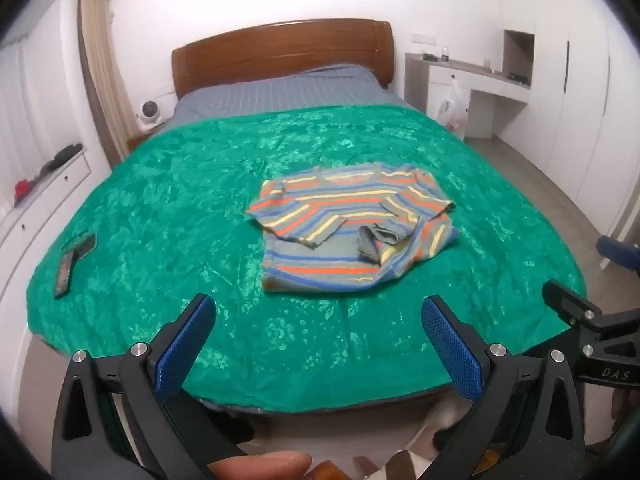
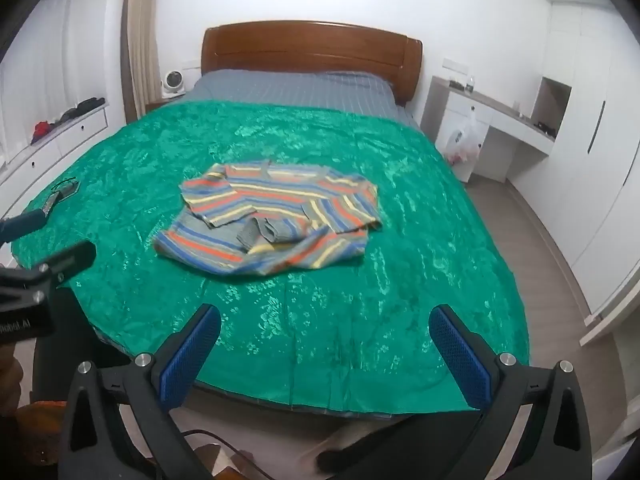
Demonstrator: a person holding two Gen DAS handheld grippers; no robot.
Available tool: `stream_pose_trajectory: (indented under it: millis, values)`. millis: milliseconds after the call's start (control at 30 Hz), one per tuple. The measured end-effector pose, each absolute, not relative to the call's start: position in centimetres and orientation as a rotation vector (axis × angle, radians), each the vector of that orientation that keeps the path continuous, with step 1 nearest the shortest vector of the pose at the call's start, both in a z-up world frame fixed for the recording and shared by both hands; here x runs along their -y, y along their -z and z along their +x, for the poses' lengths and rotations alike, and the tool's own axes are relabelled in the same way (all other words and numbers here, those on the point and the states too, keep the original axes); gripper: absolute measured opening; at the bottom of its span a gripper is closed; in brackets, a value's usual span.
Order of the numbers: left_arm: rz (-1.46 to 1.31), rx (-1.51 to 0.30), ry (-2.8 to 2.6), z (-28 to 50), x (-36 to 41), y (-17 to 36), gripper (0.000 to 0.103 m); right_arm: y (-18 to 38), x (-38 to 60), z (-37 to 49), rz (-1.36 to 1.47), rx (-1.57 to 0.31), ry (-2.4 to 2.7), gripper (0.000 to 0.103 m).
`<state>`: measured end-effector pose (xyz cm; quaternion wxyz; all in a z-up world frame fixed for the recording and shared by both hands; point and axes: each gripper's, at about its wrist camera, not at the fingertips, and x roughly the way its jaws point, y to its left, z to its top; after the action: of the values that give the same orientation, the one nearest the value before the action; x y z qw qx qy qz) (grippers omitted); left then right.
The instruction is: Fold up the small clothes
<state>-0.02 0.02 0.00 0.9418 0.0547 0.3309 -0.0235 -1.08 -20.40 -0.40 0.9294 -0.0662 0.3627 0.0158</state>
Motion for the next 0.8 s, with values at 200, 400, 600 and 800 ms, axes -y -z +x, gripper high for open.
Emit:
stream_pose_trajectory:
  millis: [200,400,600,800]
  values:
    - [0.111,-0.681,0.034,-0.1,0.0,0.5,0.103,0.3,20.2,-1.1,-0.092,-0.758,-0.065,0.103]
    - [0.058,-0.763,0.011,1.1,-2.0,0.4,0.103,-0.6,20.3,-1.3,-0.003,-0.665,-0.154,0.103]
    - [0.025,-0.834,0.029,3.1,-2.9,1.6,0.103,-0.4,19.9,-0.8,-0.063,-0.687,-0.197,0.103]
    - [0.072,-0.836,0.036,2.7,-2.3,2.0,0.103,1.3,20.9,0.1,-0.016,-0.808,-0.138,0.103]
